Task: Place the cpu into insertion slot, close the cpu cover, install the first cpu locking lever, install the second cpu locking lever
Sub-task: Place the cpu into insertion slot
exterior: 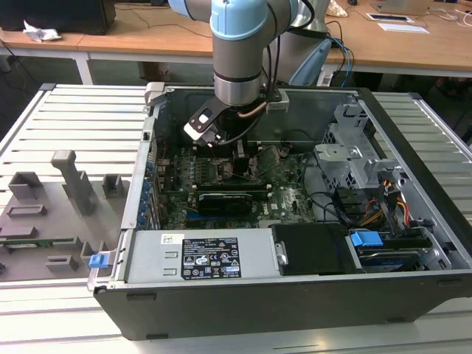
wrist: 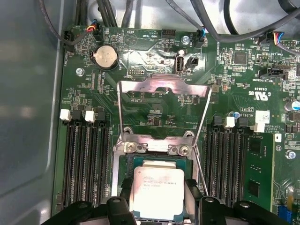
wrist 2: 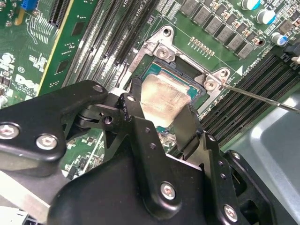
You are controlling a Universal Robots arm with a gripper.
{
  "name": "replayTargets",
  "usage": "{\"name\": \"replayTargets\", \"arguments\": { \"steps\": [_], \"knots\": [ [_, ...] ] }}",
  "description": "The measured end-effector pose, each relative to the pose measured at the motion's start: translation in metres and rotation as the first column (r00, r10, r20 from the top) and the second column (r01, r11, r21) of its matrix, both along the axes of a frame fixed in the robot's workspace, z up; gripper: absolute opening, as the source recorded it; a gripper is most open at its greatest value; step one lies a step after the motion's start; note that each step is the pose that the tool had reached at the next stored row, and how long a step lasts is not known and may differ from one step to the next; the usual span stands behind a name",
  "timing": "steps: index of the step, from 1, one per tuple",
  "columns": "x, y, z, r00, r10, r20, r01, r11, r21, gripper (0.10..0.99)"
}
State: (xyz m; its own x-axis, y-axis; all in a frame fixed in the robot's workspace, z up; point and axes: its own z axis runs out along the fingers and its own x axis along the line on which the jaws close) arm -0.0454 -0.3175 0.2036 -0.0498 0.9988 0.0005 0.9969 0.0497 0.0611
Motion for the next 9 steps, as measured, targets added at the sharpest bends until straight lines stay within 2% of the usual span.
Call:
{"name": "replayTargets", "arguments": {
  "steps": [9],
  "knots": [
    [0.0000, 0.0014, -0.0009, 1.0000, 0.000, -0.0001, 0.000, 1.0000, 0.000, 0.522]
  ]
}}
